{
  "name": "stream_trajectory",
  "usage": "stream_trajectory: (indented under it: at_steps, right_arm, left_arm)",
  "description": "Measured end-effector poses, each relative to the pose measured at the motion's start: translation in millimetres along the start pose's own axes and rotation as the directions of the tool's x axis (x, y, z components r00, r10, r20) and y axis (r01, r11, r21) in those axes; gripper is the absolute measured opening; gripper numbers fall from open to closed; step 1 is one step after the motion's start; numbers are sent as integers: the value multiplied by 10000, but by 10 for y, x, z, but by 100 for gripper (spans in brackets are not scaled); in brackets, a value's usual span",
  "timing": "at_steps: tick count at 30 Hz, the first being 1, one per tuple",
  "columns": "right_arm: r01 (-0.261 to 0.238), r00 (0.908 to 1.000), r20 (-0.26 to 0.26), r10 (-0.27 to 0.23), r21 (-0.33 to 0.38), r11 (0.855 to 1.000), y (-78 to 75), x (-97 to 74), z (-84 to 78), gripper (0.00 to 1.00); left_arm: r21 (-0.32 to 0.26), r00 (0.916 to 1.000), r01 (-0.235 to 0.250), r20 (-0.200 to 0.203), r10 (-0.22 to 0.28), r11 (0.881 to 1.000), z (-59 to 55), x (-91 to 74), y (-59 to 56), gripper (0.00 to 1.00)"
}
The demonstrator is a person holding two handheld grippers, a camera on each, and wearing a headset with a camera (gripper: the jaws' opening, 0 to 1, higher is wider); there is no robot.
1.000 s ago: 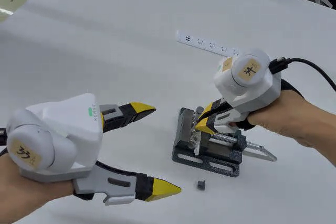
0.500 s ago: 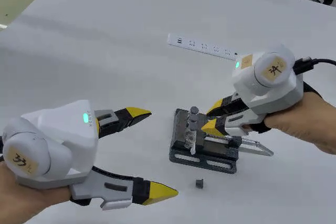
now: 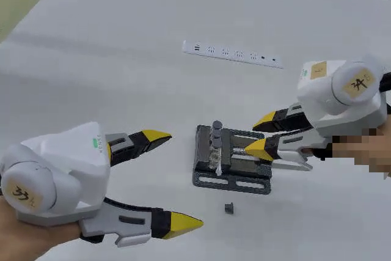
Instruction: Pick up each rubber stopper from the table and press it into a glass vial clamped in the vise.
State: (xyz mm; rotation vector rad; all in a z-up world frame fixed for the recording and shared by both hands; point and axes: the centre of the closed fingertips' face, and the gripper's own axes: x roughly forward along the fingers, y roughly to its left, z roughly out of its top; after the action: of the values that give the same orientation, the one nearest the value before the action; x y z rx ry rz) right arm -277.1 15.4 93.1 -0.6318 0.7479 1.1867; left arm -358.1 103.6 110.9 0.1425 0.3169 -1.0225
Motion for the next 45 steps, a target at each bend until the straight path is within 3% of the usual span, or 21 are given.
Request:
stream_trajectory:
  at_steps: [15, 22, 26, 35, 45]
  right_arm:
    - [591, 9944, 809, -680, 1072, 9925, 60, -432, -388, 33]
    - [755, 9897, 1094, -922, 1482, 9861, 127, -578, -575, 38]
    - [757, 9871, 1266, -976, 1675, 9830, 151, -633, -688, 41]
    - [679, 9839, 1493, -982, 1959, 9783, 204, -670, -873, 48]
    - [709, 9808, 1615, -1097, 2290, 9708, 257, -705, -1028, 49]
  left_arm:
    - [338, 9963, 529, -692, -504, 9980, -87, 136, -96, 70]
    - [496, 9892, 850, -1238, -783, 9951, -201, 228, -130, 64]
    - [745, 9813, 1091, -1670, -955, 9912, -288, 286, -159, 62]
    - [1028, 9662, 1536, -2239, -1276, 9828, -397, 493, -210, 52]
    - [1452, 9337, 2165, -3196, -1613, 9654, -644, 756, -265, 35]
